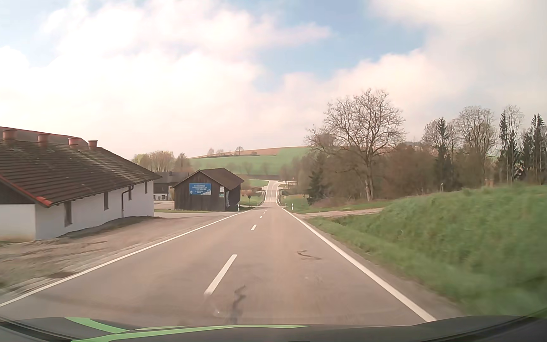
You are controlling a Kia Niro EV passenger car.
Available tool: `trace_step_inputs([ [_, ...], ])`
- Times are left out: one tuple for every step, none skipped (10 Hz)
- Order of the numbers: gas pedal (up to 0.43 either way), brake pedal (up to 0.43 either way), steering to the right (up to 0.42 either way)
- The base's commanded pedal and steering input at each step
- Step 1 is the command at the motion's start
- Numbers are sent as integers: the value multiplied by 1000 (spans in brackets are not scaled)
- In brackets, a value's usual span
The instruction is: Follow the waypoints while adhering to traffic rules and regulations
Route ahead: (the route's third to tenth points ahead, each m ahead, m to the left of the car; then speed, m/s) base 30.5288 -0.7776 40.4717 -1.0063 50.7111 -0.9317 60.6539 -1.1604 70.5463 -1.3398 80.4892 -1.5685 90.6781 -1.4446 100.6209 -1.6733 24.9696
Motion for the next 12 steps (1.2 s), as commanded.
trace_step_inputs([
  [0, 165, 5],
  [0, 171, 6],
  [0, 171, 6],
  [0, 177, 6],
  [0, 183, 6],
  [0, 183, 5],
  [0, 183, 6],
  [0, 183, 6],
  [0, 183, 5],
  [0, 183, 5],
  [0, 183, 5],
  [0, 189, 5],
])
